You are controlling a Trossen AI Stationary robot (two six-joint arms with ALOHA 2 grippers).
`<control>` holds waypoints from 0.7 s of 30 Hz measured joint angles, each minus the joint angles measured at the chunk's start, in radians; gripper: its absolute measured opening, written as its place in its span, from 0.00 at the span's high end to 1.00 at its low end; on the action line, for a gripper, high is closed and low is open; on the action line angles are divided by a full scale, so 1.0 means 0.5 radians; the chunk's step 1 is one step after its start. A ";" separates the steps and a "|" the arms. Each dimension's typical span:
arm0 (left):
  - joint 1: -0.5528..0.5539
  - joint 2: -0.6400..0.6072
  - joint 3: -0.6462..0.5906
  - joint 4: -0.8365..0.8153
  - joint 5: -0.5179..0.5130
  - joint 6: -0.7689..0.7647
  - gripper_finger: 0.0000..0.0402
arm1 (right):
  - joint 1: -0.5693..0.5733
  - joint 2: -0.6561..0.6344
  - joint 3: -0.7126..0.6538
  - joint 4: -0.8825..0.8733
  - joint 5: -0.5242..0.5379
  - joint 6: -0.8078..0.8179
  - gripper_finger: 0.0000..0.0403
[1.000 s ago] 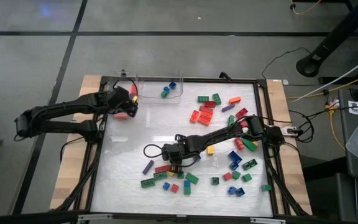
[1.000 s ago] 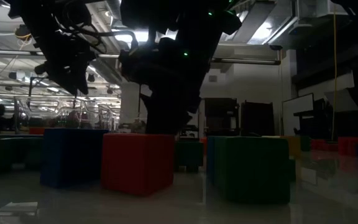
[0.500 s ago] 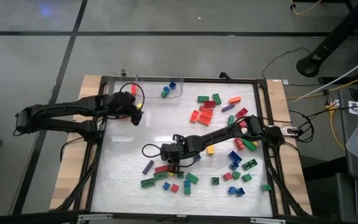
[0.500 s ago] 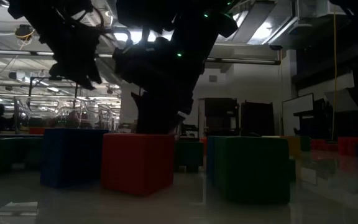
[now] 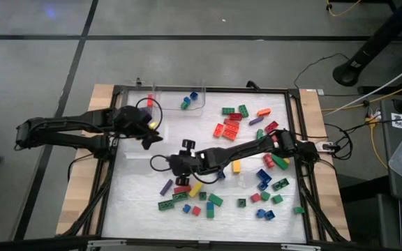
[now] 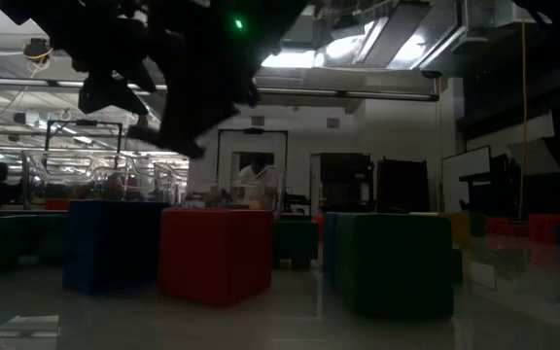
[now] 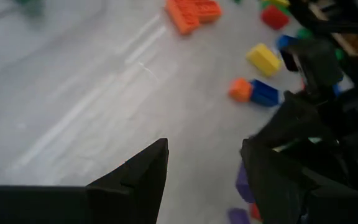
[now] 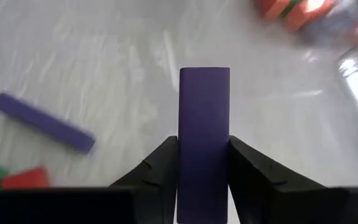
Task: Sort blocks by size
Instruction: Put the large purple block into the left transparent bin
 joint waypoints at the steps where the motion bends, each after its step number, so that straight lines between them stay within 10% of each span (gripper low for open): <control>1: -0.007 -0.004 0.000 -0.007 0.018 -0.027 0.52 | 0.002 0.000 0.017 0.017 0.025 -0.039 0.72; 21: -0.263 -0.003 0.000 0.018 0.136 -0.161 0.52 | -0.001 -0.004 0.079 0.395 0.335 -0.360 0.72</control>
